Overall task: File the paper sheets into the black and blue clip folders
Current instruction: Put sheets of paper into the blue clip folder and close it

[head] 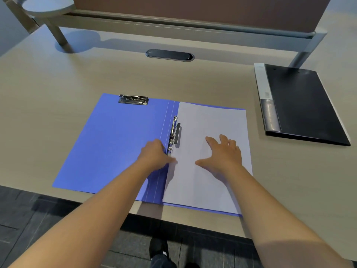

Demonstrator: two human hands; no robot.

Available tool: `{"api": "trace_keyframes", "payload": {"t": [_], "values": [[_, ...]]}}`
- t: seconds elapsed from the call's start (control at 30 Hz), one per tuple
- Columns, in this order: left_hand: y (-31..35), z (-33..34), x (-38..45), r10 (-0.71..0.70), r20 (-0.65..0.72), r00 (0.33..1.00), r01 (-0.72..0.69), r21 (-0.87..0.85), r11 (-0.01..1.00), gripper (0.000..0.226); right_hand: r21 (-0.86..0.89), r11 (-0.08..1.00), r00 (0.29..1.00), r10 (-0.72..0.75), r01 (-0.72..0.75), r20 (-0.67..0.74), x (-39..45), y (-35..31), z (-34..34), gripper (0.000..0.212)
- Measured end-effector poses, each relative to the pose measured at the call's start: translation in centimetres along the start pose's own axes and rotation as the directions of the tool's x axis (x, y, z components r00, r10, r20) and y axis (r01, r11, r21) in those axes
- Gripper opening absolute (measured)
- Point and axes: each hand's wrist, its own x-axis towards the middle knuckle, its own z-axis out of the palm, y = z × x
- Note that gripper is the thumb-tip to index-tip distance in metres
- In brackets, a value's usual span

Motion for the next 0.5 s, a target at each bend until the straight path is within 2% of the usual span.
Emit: {"api": "trace_keyframes", "payload": {"t": [0.07,0.1,0.2,0.37,0.5], "values": [[0.5,-0.9,1.3,0.025,-0.141,0.99,-0.051,-0.189,0.981,0.037,0.011,1.0,1.0,0.011,-0.011,0.01,0.2,-0.2,0.0,0.084],[0.8,-1.2,1.8,0.025,-0.161,0.987,-0.069,-0.274,0.959,0.037,0.015,1.0,1.0,0.017,-0.017,0.012,0.3,-0.2,0.0,0.084],[1.8,-1.4,3.2,0.039,-0.12,0.992,-0.088,-0.436,0.896,0.039,0.024,0.999,1.0,0.024,-0.024,0.016,0.6,-0.2,0.0,0.085],[3.5,-1.7,4.3,0.074,-0.057,0.996,-0.094,-0.527,0.845,0.042,0.053,0.998,0.999,0.032,-0.033,0.015,0.9,-0.2,-0.1,0.087],[3.6,-1.7,4.3,0.081,-0.02,0.996,-0.074,-0.673,0.736,0.029,0.08,0.996,0.998,0.046,-0.049,0.033,0.8,-0.2,0.1,0.087]]}}
